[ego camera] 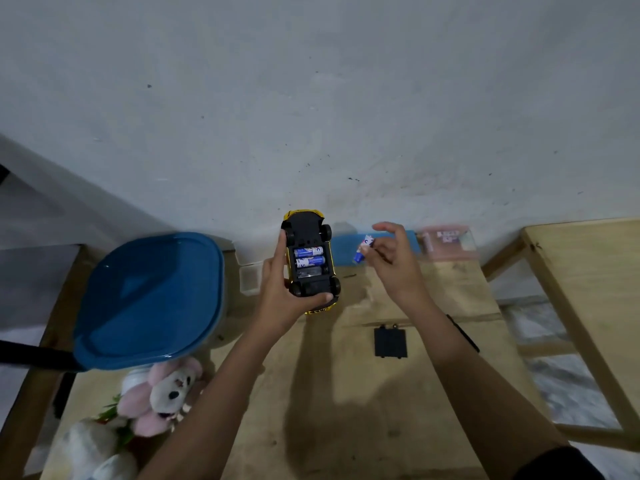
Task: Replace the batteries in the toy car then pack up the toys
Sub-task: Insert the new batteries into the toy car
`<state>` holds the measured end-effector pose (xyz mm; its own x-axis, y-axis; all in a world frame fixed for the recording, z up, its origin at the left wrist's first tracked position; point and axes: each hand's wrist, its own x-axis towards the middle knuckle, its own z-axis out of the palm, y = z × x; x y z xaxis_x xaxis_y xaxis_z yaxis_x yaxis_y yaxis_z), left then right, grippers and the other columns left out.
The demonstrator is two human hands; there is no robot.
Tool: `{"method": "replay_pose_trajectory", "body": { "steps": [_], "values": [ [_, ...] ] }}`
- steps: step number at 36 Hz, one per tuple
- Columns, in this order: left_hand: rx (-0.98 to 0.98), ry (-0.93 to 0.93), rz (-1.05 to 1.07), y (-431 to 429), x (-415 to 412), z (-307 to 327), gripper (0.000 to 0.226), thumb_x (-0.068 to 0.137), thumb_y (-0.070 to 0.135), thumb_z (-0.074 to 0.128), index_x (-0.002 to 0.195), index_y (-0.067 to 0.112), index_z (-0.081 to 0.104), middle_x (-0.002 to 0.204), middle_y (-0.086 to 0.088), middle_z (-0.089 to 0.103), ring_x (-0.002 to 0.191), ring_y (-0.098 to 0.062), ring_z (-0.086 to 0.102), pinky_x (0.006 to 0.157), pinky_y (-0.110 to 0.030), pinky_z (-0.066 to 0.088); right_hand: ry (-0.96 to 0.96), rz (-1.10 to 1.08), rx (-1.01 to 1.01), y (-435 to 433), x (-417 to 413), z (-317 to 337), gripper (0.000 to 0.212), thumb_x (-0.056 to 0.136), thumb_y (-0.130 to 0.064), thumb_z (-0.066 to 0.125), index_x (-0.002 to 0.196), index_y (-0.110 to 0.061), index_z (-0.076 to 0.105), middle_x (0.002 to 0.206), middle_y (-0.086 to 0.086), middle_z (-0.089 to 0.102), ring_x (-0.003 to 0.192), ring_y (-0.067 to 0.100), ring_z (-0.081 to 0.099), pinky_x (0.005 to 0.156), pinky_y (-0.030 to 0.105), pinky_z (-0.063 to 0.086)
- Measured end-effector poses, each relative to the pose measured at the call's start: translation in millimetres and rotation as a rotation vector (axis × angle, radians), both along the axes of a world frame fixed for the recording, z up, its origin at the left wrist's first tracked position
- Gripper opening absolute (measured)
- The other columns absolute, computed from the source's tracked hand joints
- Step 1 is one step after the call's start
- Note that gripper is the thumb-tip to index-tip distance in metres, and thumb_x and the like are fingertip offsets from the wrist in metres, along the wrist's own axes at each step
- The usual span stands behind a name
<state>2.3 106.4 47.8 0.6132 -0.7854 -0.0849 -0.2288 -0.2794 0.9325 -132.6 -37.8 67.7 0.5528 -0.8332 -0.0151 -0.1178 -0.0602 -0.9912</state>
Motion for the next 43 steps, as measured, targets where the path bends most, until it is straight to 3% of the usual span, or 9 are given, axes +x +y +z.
{"method": "replay_pose_trajectory", "body": {
  "steps": [5, 9, 12, 15, 19, 23, 32, 37, 43],
  "values": [
    [-0.056, -0.015, -0.017, -3, -11, 17, 0.128, 0.047, 0.038, 0.085, 0.148, 0.043, 0.007, 0.120, 0.023, 0.034, 0.117, 0.012, 0.038, 0.102, -0.039, 0.044, -0.137, -0.014, -0.030, 18, 0, 35, 0.020, 0.084, -0.010, 0.067, 0.086, -0.022, 0.052, 0.091, 0.007, 0.068, 0.088, 0.019, 0.066, 0.084, 0.041, 0.054],
    [-0.112, -0.007, -0.021, -3, -19, 31, 0.128, 0.045, 0.040, 0.085, 0.147, 0.046, 0.008, 0.130, 0.004, 0.041, 0.123, -0.011, 0.047, 0.098, -0.044, 0.047, -0.139, -0.003, -0.076, 36, -1, 46, 0.019, 0.082, -0.006, 0.069, 0.082, -0.013, 0.051, 0.089, 0.011, 0.066, 0.084, 0.018, 0.067, 0.079, 0.038, 0.056],
    [-0.148, 0.007, -0.031, -1, -23, 38, 0.128, 0.045, 0.037, 0.087, 0.146, 0.048, 0.009, 0.132, -0.002, 0.044, 0.120, -0.014, 0.051, 0.095, -0.046, 0.050, -0.123, 0.001, -0.132, 48, -2, 48, 0.022, 0.080, -0.004, 0.071, 0.078, -0.014, 0.051, 0.084, 0.003, 0.066, 0.078, 0.009, 0.066, 0.073, 0.031, 0.055],
    [-0.181, 0.033, -0.034, 4, -27, 44, 0.129, 0.044, 0.036, 0.088, 0.145, 0.049, 0.009, 0.133, -0.002, 0.044, 0.121, -0.015, 0.052, 0.095, -0.047, 0.049, -0.076, -0.025, -0.211, 56, -5, 48, 0.021, 0.076, -0.009, 0.075, 0.076, -0.017, 0.054, 0.088, -0.007, 0.069, 0.086, 0.006, 0.065, 0.070, 0.027, 0.051],
    [-0.207, 0.033, -0.073, 15, -29, 52, 0.129, 0.046, 0.037, 0.088, 0.146, 0.047, 0.007, 0.133, -0.001, 0.041, 0.122, -0.013, 0.050, 0.098, -0.045, 0.048, -0.083, -0.051, -0.240, 60, -13, 45, 0.024, 0.070, -0.007, 0.079, 0.074, 0.000, 0.056, 0.090, -0.004, 0.067, 0.087, 0.010, 0.064, 0.068, 0.033, 0.051],
    [-0.212, 0.003, -0.137, 23, -31, 62, 0.128, 0.052, 0.028, 0.088, 0.148, 0.043, 0.004, 0.129, 0.007, 0.038, 0.123, -0.001, 0.042, 0.100, -0.040, 0.048, -0.123, -0.049, -0.289, 69, -17, 49, 0.019, 0.067, -0.002, 0.080, 0.069, -0.003, 0.061, 0.085, -0.002, 0.064, 0.081, 0.011, 0.064, 0.066, 0.032, 0.054],
    [-0.260, 0.002, -0.178, 40, -30, 79, 0.125, 0.052, 0.031, 0.088, 0.144, 0.052, 0.006, 0.139, 0.004, 0.037, 0.129, -0.015, 0.043, 0.100, -0.038, 0.047, -0.126, 0.073, -0.323, 77, -28, 73, 0.010, 0.078, -0.004, 0.071, 0.082, -0.013, 0.068, 0.113, 0.003, 0.058, 0.098, -0.005, 0.058, 0.076, 0.010, 0.049],
    [-0.275, -0.003, -0.200, 43, -28, 86, 0.124, 0.057, 0.022, 0.088, 0.147, 0.046, 0.005, 0.142, 0.004, 0.036, 0.128, -0.013, 0.044, 0.098, -0.029, 0.048, -0.136, 0.083, -0.278, 80, -28, 78, 0.022, 0.080, -0.010, 0.071, 0.096, -0.025, 0.067, 0.113, -0.003, 0.064, 0.105, 0.004, 0.060, 0.090, 0.025, 0.051],
    [-0.276, -0.008, -0.230, 46, -29, 90, 0.125, 0.060, 0.020, 0.089, 0.146, 0.047, 0.003, 0.144, 0.005, 0.033, 0.129, -0.015, 0.044, 0.097, -0.031, 0.050, -0.121, 0.082, -0.268, 83, -28, 76, 0.025, 0.080, -0.014, 0.070, 0.100, -0.028, 0.068, 0.120, -0.002, 0.062, 0.108, 0.005, 0.060, 0.090, 0.026, 0.052]
  ]
}}
